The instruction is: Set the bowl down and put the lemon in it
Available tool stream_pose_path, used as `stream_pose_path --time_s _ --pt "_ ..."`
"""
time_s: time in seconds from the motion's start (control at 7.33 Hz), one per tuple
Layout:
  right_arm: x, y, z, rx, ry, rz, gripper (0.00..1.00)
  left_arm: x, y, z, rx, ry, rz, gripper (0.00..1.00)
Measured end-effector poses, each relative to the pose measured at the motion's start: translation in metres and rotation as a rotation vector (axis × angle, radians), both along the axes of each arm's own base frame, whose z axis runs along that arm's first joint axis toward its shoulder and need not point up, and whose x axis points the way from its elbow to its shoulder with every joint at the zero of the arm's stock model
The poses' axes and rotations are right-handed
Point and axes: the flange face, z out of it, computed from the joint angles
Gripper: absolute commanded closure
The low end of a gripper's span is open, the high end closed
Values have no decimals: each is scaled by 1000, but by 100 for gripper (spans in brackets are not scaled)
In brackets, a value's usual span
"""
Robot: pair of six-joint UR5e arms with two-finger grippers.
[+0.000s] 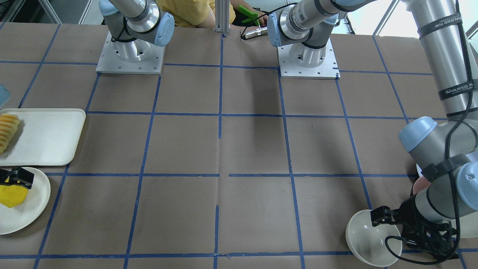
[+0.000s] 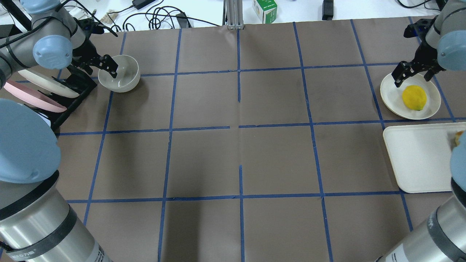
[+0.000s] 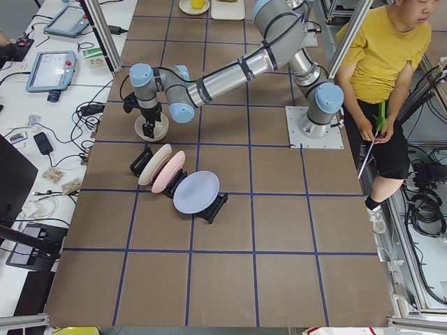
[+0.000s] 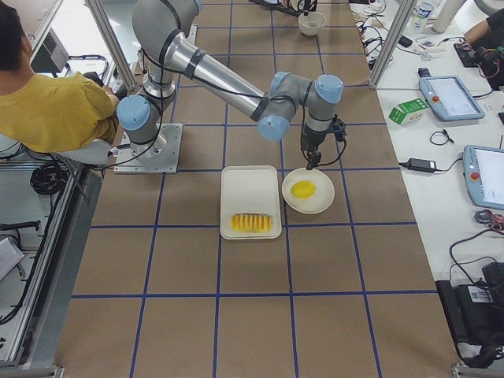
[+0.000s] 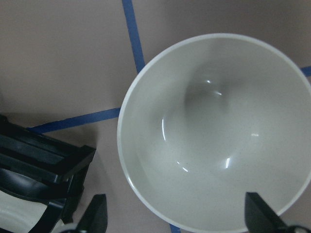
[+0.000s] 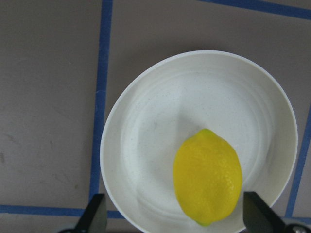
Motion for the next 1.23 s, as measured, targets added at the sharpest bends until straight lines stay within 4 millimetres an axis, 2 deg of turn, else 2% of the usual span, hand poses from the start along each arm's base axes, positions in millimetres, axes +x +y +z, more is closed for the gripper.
stream_pose_path --time_s 0.27,0.68,0.82,1.09,1.23 --pt "-20 -3 -26 16 -7 32 0 8 -7 -7 -6 9 28 0" --pt "-28 0 -41 36 -15 40 0 11 -12 -11 -10 16 93 0" --pt "-28 0 -47 44 -19 34 10 12 -13 -14 -8 17 99 0" --pt "-30 0 -55 55 -24 26 49 13 -16 -23 2 20 106 0" --pt "-33 0 -56 56 -24 21 96 13 -17 -29 9 22 110 3"
